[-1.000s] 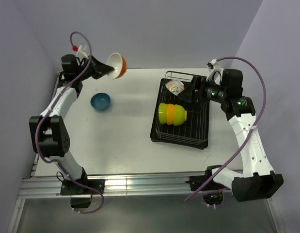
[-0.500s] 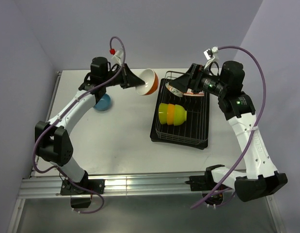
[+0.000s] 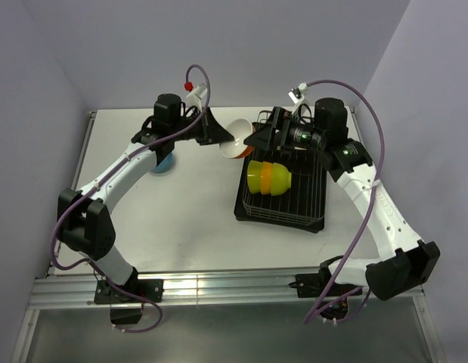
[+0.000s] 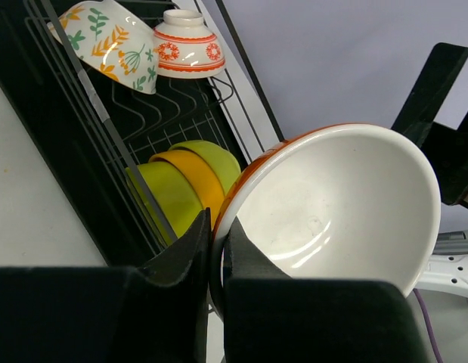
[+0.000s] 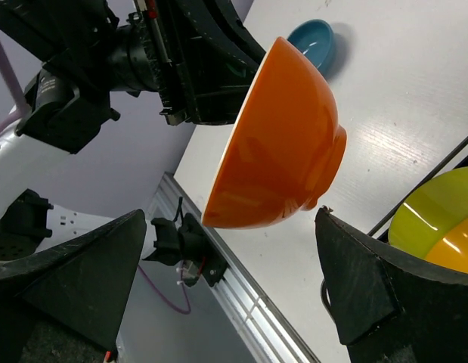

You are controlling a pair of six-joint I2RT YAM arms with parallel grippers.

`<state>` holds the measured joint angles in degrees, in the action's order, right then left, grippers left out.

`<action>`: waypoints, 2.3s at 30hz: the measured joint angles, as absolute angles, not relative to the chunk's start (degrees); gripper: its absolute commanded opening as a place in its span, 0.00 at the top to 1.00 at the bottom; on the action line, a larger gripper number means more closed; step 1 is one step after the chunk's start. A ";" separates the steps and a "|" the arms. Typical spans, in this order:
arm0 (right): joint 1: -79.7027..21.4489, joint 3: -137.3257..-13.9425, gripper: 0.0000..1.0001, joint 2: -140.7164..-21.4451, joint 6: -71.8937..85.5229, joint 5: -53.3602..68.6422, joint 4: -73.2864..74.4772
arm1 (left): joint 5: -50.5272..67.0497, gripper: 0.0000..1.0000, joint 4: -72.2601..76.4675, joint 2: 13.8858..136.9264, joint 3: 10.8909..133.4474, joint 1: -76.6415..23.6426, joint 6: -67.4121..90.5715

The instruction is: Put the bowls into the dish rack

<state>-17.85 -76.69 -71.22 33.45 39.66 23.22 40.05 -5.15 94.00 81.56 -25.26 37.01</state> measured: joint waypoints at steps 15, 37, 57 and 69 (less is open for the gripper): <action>-18.26 -76.31 0.00 -75.44 36.84 41.89 21.78 | 41.71 1.00 -0.56 93.91 81.12 -25.69 39.48; -18.15 -76.44 1.00 -76.31 38.41 44.53 20.82 | 42.17 0.61 1.80 93.84 79.46 -26.30 40.80; -4.91 -77.67 1.00 -65.14 11.18 28.93 45.76 | 40.66 0.05 -6.81 86.02 77.76 -17.63 33.50; -4.60 -76.99 1.00 -70.72 4.73 16.51 54.94 | 41.04 0.05 -8.08 85.21 75.70 -15.55 32.34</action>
